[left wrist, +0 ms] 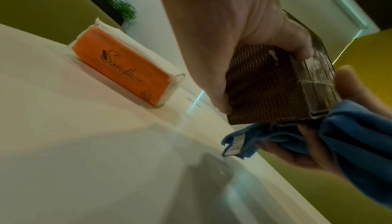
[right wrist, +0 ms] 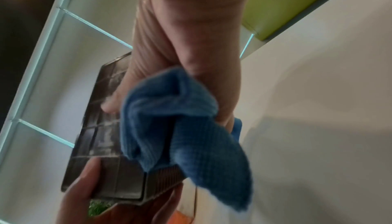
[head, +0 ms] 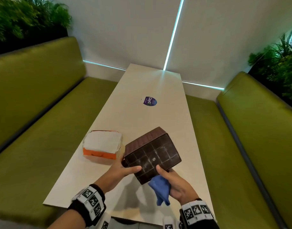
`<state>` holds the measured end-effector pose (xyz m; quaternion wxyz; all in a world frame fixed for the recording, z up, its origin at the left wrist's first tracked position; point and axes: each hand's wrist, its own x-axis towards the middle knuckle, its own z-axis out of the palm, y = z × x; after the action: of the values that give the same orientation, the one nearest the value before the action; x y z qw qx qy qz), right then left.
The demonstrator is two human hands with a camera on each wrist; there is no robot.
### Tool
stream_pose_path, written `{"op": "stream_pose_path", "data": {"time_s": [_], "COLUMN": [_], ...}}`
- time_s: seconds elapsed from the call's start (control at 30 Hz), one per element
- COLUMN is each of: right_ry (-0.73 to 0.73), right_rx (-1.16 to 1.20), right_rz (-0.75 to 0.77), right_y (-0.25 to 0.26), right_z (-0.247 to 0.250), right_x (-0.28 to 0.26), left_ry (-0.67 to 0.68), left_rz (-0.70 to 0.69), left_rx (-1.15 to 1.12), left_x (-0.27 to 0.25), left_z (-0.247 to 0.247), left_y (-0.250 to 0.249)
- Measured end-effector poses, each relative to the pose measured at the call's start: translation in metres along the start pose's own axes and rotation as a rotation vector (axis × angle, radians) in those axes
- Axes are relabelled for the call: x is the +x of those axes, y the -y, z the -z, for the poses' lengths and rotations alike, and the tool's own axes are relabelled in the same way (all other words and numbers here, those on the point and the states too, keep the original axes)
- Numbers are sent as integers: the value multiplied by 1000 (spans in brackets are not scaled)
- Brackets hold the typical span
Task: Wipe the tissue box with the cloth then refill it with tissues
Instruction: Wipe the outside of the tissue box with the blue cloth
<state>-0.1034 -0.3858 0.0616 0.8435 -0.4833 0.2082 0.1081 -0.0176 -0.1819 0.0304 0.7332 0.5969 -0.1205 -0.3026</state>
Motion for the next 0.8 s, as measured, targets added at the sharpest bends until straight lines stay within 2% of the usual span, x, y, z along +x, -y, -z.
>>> {"op": "stream_pose_path", "data": {"time_s": [0.1, 0.2, 0.33, 0.47, 0.53, 0.63, 0.73, 0.8], "right_ry": [-31, 19, 61, 65, 34, -206, -439, -468], "right_rx": [-42, -210, -408, -550, -613, -812, -848, -866], "right_rz": [35, 57, 70, 116, 127, 213, 531, 661], "right_y": [8, 17, 29, 40, 52, 79, 96, 97], "right_z": [8, 16, 21, 18, 21, 15, -9, -29], "right_x": [2, 1, 4, 6, 3, -12, -18, -12], "left_ry": [75, 163, 135, 135, 68, -39, -68, -73], "left_rz": [31, 72, 114, 40, 11, -30, -49, -42], "left_rx": [54, 114, 211, 289, 265, 252, 295, 300], "left_x": [-5, -6, 6, 16, 18, 22, 25, 29], "left_z": [-3, 4, 7, 2, 0, 0, -5, -8], "left_y": [-11, -22, -35, -38, -32, -15, -3, 3]}}
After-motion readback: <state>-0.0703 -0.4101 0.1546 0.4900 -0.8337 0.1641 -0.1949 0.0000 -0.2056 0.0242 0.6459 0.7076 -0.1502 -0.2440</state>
